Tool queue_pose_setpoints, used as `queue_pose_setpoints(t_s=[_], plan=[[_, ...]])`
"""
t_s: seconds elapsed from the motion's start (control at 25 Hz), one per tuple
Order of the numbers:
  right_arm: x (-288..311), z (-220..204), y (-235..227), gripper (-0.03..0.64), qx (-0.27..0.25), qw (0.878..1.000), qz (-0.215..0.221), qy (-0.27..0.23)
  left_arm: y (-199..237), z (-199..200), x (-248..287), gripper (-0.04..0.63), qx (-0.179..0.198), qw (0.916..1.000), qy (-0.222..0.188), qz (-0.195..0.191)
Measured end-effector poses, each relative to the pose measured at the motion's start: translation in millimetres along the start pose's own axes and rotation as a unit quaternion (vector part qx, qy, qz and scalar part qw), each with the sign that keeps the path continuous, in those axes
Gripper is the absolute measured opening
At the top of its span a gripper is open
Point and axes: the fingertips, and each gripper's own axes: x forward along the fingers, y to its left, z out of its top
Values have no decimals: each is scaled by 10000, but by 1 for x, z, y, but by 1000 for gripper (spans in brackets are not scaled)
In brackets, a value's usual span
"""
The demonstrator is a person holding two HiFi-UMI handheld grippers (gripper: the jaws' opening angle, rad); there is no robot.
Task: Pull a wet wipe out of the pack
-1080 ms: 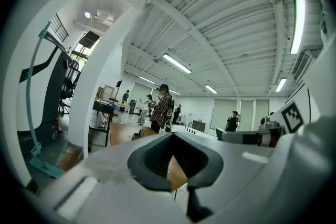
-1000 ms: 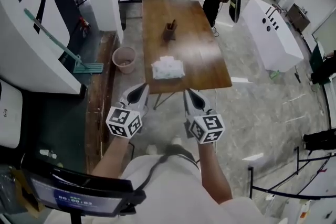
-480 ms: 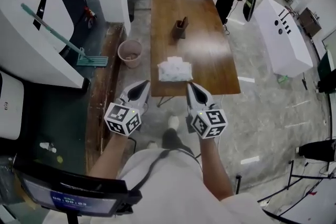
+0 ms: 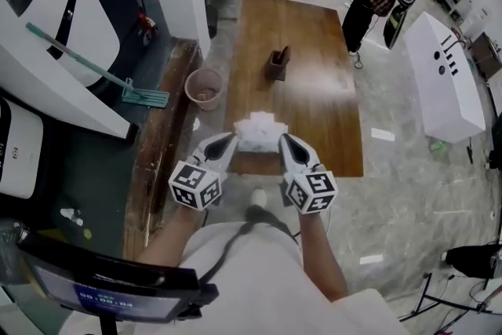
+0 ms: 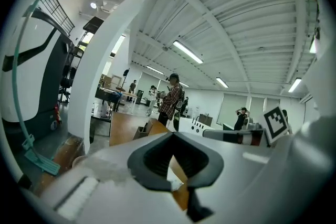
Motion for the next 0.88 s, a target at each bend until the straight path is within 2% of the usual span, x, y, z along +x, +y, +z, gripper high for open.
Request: queue_pose_setpoints(t_s=[0.12,0.28,0.44,0.64,0.88], plan=[[14,0,-18,8,-64,9997,227,97,-3,1,28,5,-8,10000,40,-31],[31,-2,-36,8,-83,9984,528,208,4,5,57,5,-31,9998,54,214],[46,-3,-48,8,-98,9965,780,289,8,1,80,5,147,9989,177,418],[54,-1,-56,8,28,9946,982,341,8,-14,95,5,188,9978,395,504],[66,-4,-58,8,93,9931,1094,413,16,-18,102,5,259,9967,473,602]])
